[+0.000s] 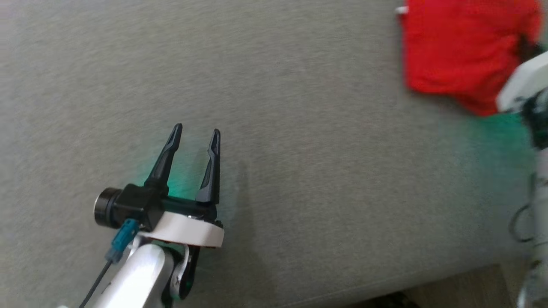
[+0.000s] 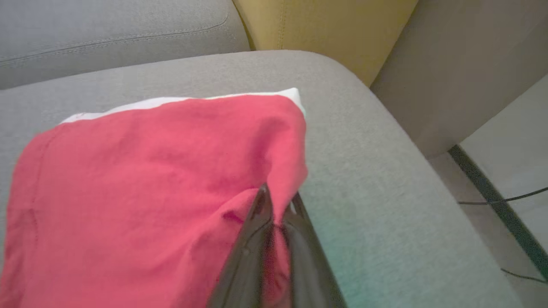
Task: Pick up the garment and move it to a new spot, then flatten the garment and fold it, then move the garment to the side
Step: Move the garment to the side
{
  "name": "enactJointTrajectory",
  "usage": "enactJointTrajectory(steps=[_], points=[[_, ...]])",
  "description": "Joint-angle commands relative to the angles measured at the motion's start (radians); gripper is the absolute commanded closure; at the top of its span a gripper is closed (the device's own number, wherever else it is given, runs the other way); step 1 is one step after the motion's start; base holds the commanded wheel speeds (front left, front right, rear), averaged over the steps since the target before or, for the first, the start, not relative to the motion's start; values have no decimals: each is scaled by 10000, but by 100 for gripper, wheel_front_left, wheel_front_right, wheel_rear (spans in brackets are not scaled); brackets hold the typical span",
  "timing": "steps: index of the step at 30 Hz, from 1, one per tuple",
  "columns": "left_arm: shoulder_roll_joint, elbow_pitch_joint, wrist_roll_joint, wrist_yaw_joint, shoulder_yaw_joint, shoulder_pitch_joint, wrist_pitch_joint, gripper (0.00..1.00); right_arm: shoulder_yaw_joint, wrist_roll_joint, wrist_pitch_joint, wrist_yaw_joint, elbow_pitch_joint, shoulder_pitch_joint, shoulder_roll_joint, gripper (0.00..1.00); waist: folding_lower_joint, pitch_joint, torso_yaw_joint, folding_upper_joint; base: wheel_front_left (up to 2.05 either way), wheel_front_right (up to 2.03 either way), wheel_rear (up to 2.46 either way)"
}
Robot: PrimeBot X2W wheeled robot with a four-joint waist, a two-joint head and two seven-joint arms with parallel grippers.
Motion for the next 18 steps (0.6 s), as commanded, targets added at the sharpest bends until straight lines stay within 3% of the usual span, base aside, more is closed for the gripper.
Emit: enactJointTrajectory(steps=[1,7,12,13,15,16,18], points=[[101,-388,126,90,262,-264,-94,0,-89,-264,178,-7,-183,-394,-423,100,0,140,510,0,0,0,0],[49,-499,109,155,247,-247,-172,0,-976,-1024,606,-7,261,-869,-1279,100,0,302,1199,0,0,0,0],[0,-512,83,173,198,-230,-248,0,-1914,-1808,740,-7,185,-1112,-1585,100,0,369,1636,0,0,0,0],[-3,-505,77,179,194,-225,-257,0,-2073,-1952,697,-7,141,-1141,-1586,89,0,374,1685,0,0,0,0],[-2,-488,65,181,188,-223,-278,0,-2333,-2231,504,-7,10,-1203,-1525,16,0,373,1756,0,0,0,0],[2,-476,54,181,191,-221,-288,0,-2427,-2360,403,-7,-38,-1234,-1476,0,0,367,1775,0,0,0,0],[2,-423,22,194,198,-213,-315,0,-2534,-2601,132,-7,-114,-1344,-1219,0,0,304,1794,0,0,0,0]])
